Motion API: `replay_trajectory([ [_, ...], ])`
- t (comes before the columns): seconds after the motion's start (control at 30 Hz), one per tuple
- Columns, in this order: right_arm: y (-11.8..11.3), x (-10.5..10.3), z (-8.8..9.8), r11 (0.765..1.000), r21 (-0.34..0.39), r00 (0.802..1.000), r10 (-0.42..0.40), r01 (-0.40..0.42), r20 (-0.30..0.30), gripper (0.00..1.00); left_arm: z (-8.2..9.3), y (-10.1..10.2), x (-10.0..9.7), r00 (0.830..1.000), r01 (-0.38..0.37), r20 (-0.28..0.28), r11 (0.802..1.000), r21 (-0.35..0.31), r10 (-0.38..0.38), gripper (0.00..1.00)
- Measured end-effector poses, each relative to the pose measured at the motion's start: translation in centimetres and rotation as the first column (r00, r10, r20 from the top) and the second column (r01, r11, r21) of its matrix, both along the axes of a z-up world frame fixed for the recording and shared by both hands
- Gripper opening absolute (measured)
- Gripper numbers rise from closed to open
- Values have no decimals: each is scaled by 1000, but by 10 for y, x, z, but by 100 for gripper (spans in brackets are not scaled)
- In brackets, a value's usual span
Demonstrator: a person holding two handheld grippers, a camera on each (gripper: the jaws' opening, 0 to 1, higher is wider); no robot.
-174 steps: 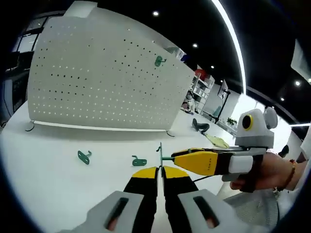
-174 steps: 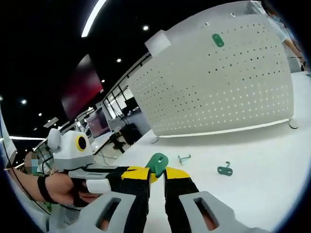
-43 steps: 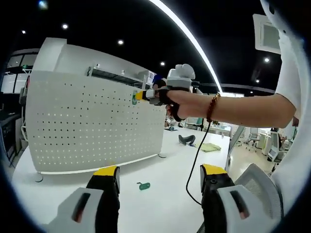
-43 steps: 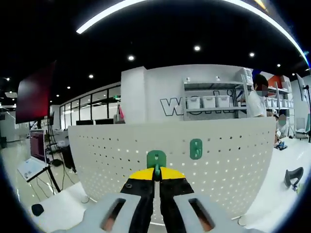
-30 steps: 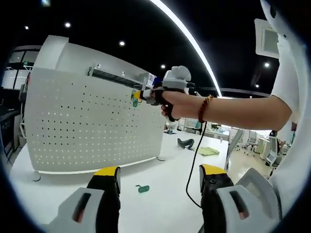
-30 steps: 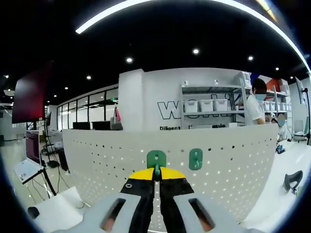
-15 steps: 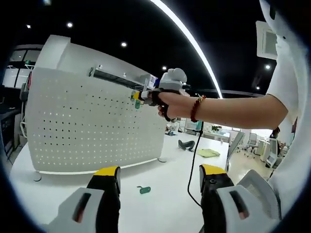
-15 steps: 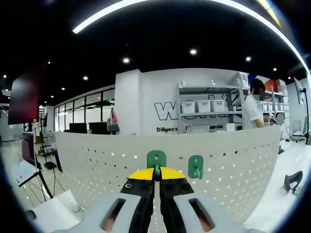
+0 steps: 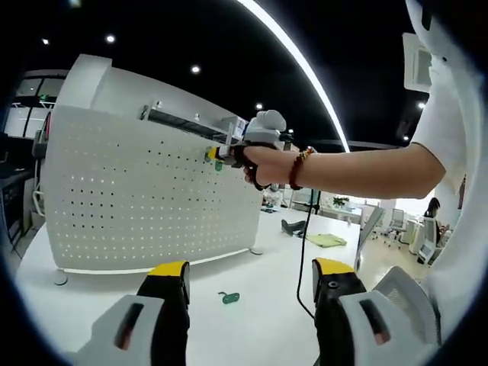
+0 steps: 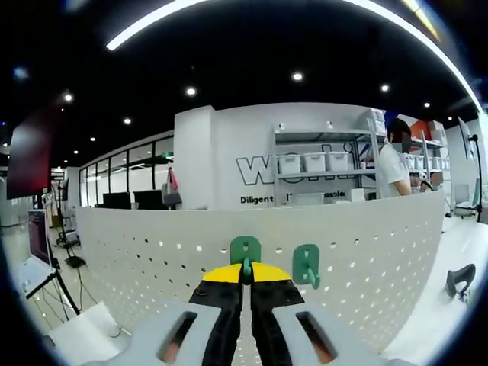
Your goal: Insert the hook assembly into the mounting plate slot until the hook locks in place.
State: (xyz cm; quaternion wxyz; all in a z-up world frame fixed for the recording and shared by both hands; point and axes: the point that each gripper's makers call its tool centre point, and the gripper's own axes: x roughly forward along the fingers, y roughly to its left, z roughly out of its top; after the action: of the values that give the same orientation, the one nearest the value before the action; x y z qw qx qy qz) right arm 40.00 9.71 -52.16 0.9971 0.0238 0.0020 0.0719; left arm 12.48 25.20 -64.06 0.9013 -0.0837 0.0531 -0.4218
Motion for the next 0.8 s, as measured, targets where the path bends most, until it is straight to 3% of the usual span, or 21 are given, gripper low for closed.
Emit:
replay_trajectory([
  [0.13, 0, 3, -1, 1000, 3, 1000, -6, 6, -4, 1, 4, 4, 2, 1000, -11, 3, 999, -38, 12, 67],
  [0.8, -1, 13, -12, 999, 1, 999, -39, 39, -30, 1, -1, 8, 6, 1000, -24, -11, 999, -27, 23, 67],
])
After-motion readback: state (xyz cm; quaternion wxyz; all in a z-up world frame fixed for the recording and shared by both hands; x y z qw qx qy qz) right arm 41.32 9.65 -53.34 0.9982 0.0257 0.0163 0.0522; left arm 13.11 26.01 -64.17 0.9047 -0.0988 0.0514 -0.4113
